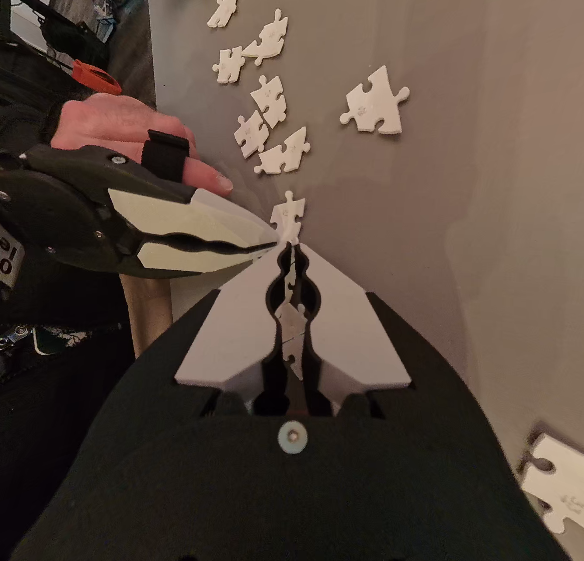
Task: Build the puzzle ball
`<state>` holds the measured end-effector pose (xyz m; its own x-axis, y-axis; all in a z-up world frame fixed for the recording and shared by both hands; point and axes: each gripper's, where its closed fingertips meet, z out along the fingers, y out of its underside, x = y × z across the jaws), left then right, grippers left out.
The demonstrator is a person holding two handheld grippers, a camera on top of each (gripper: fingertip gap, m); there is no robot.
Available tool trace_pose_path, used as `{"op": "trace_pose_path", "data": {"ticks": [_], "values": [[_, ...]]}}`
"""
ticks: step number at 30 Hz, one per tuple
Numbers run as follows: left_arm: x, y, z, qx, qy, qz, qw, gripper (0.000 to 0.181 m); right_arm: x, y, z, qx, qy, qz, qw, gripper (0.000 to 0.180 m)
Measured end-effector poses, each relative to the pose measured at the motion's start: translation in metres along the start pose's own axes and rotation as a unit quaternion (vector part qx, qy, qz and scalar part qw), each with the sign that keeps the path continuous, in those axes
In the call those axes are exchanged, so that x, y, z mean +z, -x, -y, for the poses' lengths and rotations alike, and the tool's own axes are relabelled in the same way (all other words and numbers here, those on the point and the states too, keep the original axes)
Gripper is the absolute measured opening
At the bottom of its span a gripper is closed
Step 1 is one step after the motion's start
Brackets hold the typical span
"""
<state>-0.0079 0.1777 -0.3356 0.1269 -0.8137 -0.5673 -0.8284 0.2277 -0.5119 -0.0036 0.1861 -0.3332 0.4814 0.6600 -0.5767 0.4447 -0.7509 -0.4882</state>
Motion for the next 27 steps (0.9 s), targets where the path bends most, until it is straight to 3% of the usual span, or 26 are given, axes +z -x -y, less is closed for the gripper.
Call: {"op": "trace_pose_path", "data": {"ticks": [12,27], "values": [[-0.015,0.024,-0.019,-0.089,-0.014,-0.004,0.996,0.021,-0.003,-0.001,0.004,-0.001,-0.015,-0.005,1.0,0.0],[-0.022,0.057,-0.021,-0.206,-0.04,-0.118,0.971,0.039,-0.013,0.014,0.019,-0.037,-0.04,-0.009,0.998,0.0]]}}
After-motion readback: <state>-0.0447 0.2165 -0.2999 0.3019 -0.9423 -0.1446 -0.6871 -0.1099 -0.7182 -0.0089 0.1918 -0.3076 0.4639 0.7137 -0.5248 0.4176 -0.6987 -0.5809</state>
